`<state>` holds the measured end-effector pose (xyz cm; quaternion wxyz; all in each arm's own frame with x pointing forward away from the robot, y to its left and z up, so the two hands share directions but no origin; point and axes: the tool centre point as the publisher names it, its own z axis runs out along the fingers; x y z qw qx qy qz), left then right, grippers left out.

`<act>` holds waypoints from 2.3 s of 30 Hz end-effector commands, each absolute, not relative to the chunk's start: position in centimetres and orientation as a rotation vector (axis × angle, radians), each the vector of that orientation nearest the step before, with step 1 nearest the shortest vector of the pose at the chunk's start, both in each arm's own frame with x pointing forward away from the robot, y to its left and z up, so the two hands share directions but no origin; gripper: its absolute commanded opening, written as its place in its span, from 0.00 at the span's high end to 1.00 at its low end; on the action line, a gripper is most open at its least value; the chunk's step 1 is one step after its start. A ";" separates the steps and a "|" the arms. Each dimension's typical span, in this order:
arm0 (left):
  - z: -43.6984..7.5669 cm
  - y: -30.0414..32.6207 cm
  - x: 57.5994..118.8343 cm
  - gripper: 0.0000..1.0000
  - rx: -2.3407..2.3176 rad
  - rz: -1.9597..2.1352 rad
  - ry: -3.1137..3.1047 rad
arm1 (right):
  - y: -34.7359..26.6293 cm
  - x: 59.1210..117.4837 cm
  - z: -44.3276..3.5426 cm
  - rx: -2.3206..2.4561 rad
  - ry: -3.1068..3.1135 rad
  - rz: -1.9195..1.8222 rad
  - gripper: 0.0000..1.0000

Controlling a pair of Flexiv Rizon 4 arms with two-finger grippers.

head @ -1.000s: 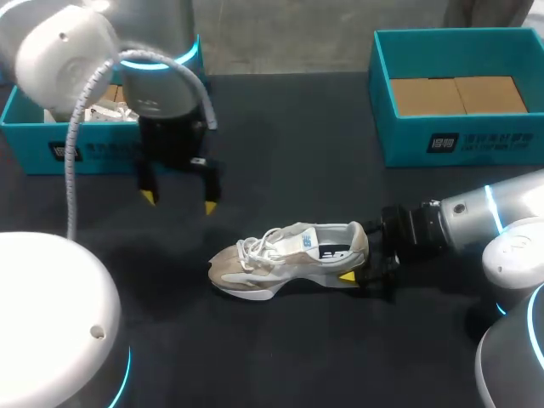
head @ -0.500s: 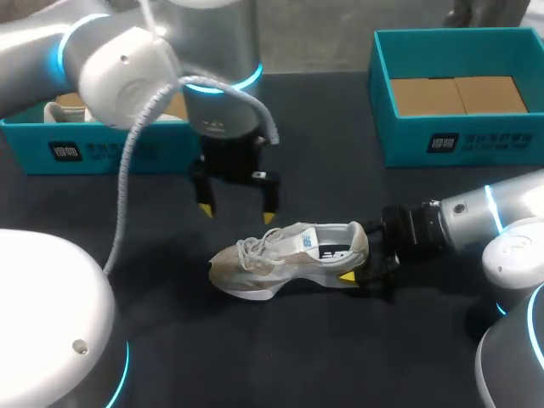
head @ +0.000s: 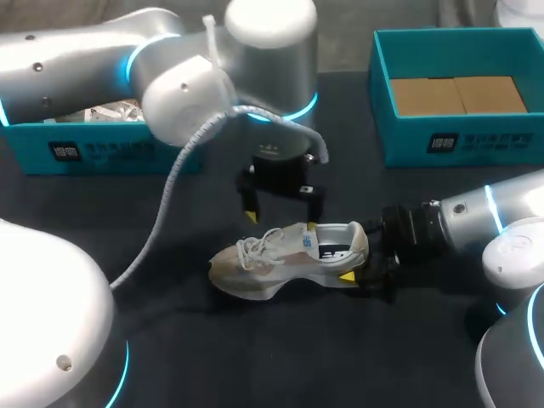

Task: Take the shoe out of the shoebox, open the shoe tongue, remove and reinsert the insole, then place the shoe into the shoebox

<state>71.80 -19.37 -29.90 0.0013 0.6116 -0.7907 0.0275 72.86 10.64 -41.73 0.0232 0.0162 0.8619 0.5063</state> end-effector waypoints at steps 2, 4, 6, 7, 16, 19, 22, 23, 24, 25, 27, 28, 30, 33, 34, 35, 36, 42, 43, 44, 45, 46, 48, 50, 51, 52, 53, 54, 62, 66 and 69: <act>-31.5 -21.2 72.1 0.00 1.923 0.068 -2.501 | 10.8 72.8 -41.7 0.051 2.669 1.564 1.00; -31.9 -21.5 72.1 0.00 1.924 0.063 -2.510 | 10.8 72.8 -41.7 0.051 2.669 1.564 1.00; -32.4 -21.8 72.1 0.00 1.927 0.060 -2.520 | 10.8 72.8 -41.7 0.051 2.669 1.564 1.00; -32.6 -22.0 72.2 0.00 1.921 0.064 -2.524 | 10.8 72.8 -41.7 0.051 2.669 1.564 1.00; -34.6 -23.7 73.4 0.00 1.886 0.065 -2.566 | 10.8 72.8 -41.7 0.051 2.669 1.564 1.00; -35.2 -24.1 73.6 0.00 1.859 0.047 -2.585 | 10.8 72.8 -41.7 0.051 2.669 1.564 1.00; -35.7 -24.3 73.8 0.00 1.854 0.032 -2.588 | 10.8 72.8 -41.7 0.051 2.669 1.564 1.00; -36.0 -24.4 73.8 0.00 1.849 0.023 -2.590 | 10.8 72.8 -41.7 0.051 2.669 1.564 1.00; -36.0 -24.4 73.8 0.00 1.850 0.018 -2.591 | 10.8 72.8 -41.7 0.051 2.669 1.564 1.00; -36.3 -24.4 73.8 0.00 1.846 0.007 -2.593 | 10.8 72.8 -41.7 0.051 2.669 1.564 1.00; -36.5 -24.4 73.7 0.00 1.849 -0.004 -2.595 | 10.8 72.8 -41.7 0.051 2.669 1.564 1.00; -36.6 -24.3 73.6 0.00 1.850 -0.015 -2.595 | 10.8 72.8 -41.7 0.051 2.669 1.564 1.00; -36.9 -24.0 73.5 0.00 1.858 -0.037 -2.595 | 10.8 72.8 -41.7 0.051 2.669 1.564 1.00; -37.3 -23.5 73.2 0.00 1.866 -0.061 -2.594 | 10.8 72.8 -41.7 0.051 2.669 1.564 1.00; -37.4 -23.2 73.2 0.00 1.868 -0.072 -2.585 | 10.8 72.8 -41.7 0.051 2.669 1.564 1.00; -37.6 -23.0 73.2 0.00 1.870 -0.079 -2.581 | 10.8 72.8 -41.7 0.051 2.669 1.564 1.00; -37.7 -22.7 73.1 0.00 1.879 -0.091 -2.576 | 10.8 72.8 -41.7 0.051 2.669 1.564 1.00; -37.4 -20.9 72.9 0.00 1.934 -0.106 -2.529 | 10.8 72.8 -41.7 0.051 2.669 1.564 1.00; -37.3 -20.5 72.9 0.00 1.948 -0.107 -2.518 | 10.8 72.8 -41.7 0.051 2.669 1.564 1.00; -37.1 -20.2 72.9 0.00 1.965 -0.110 -2.504 | 10.8 72.8 -41.7 0.051 2.669 1.564 1.00; -37.0 -19.9 72.8 0.00 1.975 -0.112 -2.491 | 10.8 72.8 -41.7 0.051 2.669 1.564 1.00; -36.9 -19.7 72.7 0.00 1.983 -0.110 -2.483 | 10.8 72.8 -41.7 0.051 2.669 1.564 1.00; -36.5 -19.2 72.5 0.00 2.003 -0.100 -2.473 | 10.8 72.8 -41.7 0.051 2.669 1.564 1.00; -36.1 -18.9 72.2 0.00 2.011 -0.097 -2.465 | 10.8 72.8 -41.7 0.051 2.669 1.564 1.00; -35.9 -18.7 72.1 0.00 2.018 -0.092 -2.461 | 10.8 72.8 -41.7 0.051 2.669 1.564 1.00; -35.6 -18.5 72.0 0.00 2.025 -0.090 -2.453 | 10.8 72.8 -41.7 0.051 2.669 1.564 1.00; -35.4 -18.4 71.9 0.00 2.030 -0.091 -2.449 | 10.8 72.8 -41.7 0.051 2.669 1.564 1.00; -35.2 -18.3 71.8 0.00 2.036 -0.089 -2.442 | 10.8 72.8 -41.7 0.051 2.669 1.564 1.00; -33.2 -17.4 71.2 0.00 2.097 -0.070 -2.379 | 10.8 72.8 -41.7 0.051 2.669 1.564 1.00; -32.5 -17.3 70.9 0.00 2.105 -0.062 -2.363 | 10.8 72.8 -41.7 0.051 2.669 1.564 1.00; -32.3 -17.2 70.7 0.04 2.092 -0.060 -2.350 | 10.8 72.8 -41.7 0.051 2.669 1.564 1.00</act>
